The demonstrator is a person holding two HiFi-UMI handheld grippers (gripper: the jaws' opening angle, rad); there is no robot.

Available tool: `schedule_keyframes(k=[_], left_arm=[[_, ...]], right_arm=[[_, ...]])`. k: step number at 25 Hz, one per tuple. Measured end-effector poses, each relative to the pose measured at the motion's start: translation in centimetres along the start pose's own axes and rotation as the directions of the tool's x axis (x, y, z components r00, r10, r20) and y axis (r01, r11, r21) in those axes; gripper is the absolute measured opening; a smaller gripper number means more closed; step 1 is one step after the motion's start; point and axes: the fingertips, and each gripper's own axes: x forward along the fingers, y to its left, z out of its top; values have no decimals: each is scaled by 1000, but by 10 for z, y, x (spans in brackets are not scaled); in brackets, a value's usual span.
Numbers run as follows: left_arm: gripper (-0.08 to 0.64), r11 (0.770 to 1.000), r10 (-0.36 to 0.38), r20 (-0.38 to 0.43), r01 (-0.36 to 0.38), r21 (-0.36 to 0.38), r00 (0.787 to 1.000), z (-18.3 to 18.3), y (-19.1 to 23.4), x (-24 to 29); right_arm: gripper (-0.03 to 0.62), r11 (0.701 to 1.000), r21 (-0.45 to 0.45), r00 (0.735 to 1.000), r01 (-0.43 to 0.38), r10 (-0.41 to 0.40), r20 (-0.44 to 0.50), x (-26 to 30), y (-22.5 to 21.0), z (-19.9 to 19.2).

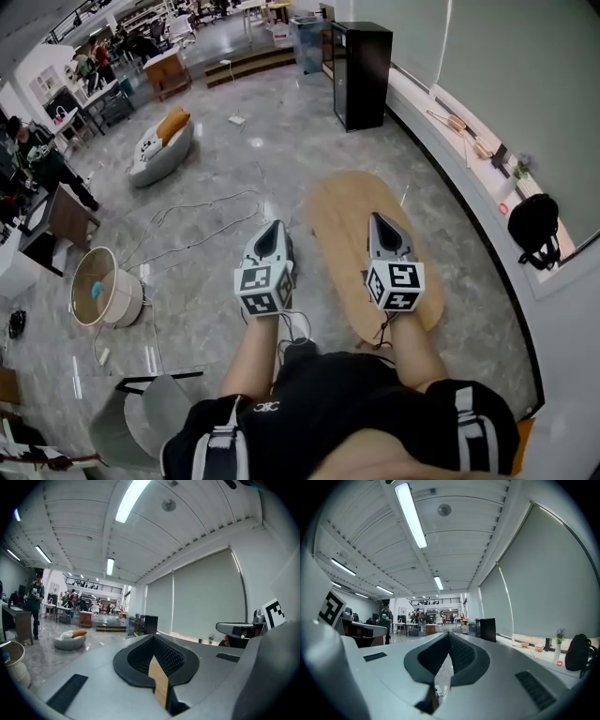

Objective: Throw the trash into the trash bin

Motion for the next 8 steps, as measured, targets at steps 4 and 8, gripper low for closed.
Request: schedule_keyframes(k=[4, 8], left_arm=[[12, 1000, -8, 13, 8, 6, 1000, 7, -2, -4], [12, 1000, 1, 31, -2, 15, 1000, 14, 3, -8]], right_arm=[[11, 1000, -4, 1000, -8, 8, 0, -2, 5, -3], [11, 1000, 3, 1000, -11, 11, 2, -1, 8, -2]])
